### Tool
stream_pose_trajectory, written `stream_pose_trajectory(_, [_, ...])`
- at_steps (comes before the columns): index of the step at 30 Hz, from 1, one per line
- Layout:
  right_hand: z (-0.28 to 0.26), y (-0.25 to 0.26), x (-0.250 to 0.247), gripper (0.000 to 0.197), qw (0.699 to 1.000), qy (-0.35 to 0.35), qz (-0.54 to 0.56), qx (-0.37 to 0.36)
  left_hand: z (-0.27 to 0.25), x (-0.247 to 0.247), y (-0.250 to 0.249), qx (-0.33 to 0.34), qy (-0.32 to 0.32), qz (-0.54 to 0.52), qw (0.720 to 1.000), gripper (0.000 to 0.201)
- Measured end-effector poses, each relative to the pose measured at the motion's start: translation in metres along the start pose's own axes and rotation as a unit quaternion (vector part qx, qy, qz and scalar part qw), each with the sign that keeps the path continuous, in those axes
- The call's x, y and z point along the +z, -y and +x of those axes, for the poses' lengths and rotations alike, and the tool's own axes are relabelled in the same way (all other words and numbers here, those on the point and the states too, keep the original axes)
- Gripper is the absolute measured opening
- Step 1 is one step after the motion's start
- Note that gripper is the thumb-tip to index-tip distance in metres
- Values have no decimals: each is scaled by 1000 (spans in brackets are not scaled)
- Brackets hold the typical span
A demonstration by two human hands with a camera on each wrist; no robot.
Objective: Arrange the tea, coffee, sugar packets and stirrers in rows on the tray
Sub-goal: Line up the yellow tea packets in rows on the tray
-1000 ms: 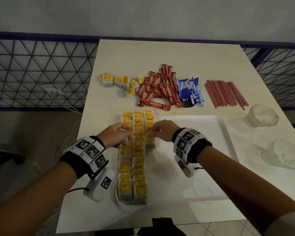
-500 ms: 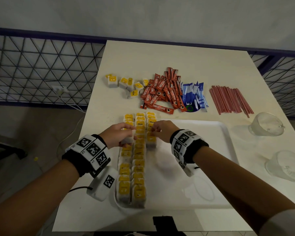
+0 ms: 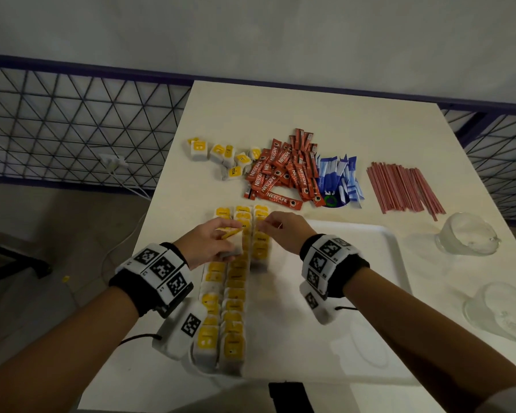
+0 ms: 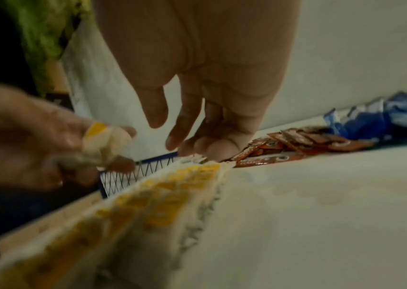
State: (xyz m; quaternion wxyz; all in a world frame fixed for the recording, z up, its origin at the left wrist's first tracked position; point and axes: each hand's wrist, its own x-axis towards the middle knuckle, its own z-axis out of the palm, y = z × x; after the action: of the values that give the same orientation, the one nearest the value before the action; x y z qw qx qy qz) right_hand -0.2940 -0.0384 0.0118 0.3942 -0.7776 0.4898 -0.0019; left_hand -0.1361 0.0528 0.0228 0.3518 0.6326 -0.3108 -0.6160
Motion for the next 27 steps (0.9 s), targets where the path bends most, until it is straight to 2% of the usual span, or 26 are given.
stream_pose_trajectory(3, [-3, 7, -3, 50, 994, 59, 95, 7, 5, 5, -2, 27, 11, 56, 998, 41])
stream_pose_trajectory(6, [-5, 10, -5, 35, 991, 79, 103, 7, 8, 12, -5, 61, 20, 104, 993, 44])
stream_pose_trajectory(9, [-5, 7, -7, 24, 988, 66, 141, 3, 11, 16, -7, 82, 18, 134, 987, 48])
stream_pose_trajectory(12, [-7, 6, -11, 16, 983, 56, 174, 5, 12, 18, -8, 94, 9, 101, 990, 45])
stream_pose_trajectory(14, [-9, 5, -15, 18, 980, 43, 193, 2, 13, 19, -9, 89, -1, 67, 994, 33])
stream_pose_trajectory(17, [-13, 5, -20, 14, 977, 31, 212, -5, 14, 17, -9, 96, -47, 96, 990, 12])
stream_pose_trajectory(22, [-21, 8, -23, 17, 979, 19, 202, -30, 14, 12, -9, 123, -85, 170, 974, 21])
stream_pose_trajectory(27, [-27, 7, -18, 22, 984, -37, 172, -30, 12, 13, -6, 140, -56, 208, 966, 22])
